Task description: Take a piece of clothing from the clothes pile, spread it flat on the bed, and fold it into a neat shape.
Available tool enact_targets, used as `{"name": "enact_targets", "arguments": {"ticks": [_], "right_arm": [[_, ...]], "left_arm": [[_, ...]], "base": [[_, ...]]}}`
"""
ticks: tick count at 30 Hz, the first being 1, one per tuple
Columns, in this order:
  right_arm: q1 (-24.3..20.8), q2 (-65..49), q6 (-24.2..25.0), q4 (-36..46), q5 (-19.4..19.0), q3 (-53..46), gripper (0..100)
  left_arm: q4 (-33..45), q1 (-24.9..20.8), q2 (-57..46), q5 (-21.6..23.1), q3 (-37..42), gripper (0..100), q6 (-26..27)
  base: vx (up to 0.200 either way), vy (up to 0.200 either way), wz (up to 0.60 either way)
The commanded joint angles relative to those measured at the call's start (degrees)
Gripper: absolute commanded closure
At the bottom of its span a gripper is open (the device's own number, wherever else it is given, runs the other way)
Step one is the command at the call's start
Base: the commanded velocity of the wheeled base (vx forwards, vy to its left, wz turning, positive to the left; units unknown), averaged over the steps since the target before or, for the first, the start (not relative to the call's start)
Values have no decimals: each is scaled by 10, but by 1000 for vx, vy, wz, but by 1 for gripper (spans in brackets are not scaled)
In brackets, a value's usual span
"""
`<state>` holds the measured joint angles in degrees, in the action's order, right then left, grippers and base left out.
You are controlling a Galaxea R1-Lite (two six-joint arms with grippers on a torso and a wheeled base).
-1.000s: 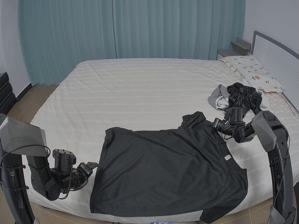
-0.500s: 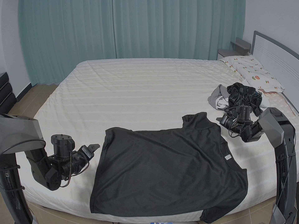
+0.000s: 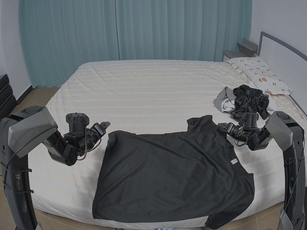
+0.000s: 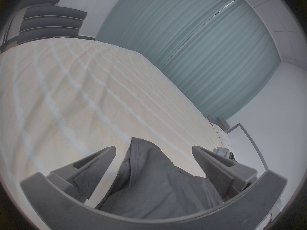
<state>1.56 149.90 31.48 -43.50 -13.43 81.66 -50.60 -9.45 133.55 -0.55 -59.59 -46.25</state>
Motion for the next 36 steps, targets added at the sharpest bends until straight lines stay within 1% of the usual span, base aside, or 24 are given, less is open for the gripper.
{"name": "enact_targets", "arguments": {"ticks": [1, 6, 17, 18, 20, 27, 28, 29, 30, 31, 36], "right_arm": [[-3, -16, -1, -18, 1, -44, 0], [-3, -13, 1, -18, 0, -41, 0], [-8, -6, 7, -21, -1, -37, 0], [-8, -6, 7, -21, -1, -37, 0], [-7, -4, 8, -21, -1, -37, 0], [-5, -3, 8, -21, -1, -34, 0], [-5, -3, 8, -21, -1, -34, 0], [-5, -3, 8, -21, -1, -34, 0], [-5, -4, 8, -28, -1, -34, 0], [-5, -4, 8, -35, -1, -34, 0], [-5, -2, 7, -45, -1, -33, 0]], "left_arm": [[65, -1, 115, -2, -136, 0, 13], [84, -1, 146, -2, -189, 0, 14], [115, -3, 186, -2, -259, 0, 13], [115, -3, 188, -2, -261, 100, 13], [114, -3, 189, -4, -275, 100, 11], [112, 1, 189, -16, -283, 100, 10], [112, 4, 189, -27, -289, 100, 10], [112, 4, 189, -27, -289, 100, 10], [111, 16, 188, -59, -309, 100, 10], [112, 21, 185, -64, -316, 100, 10], [113, 32, 177, -64, -323, 100, 11]], "base": [[0, 0, 0], [0, 0, 0], [0, 0, 0], [0, 0, 0], [0, 0, 0], [0, 0, 0], [0, 0, 0], [0, 0, 0], [0, 0, 0], [0, 0, 0], [0, 0, 0]]}}
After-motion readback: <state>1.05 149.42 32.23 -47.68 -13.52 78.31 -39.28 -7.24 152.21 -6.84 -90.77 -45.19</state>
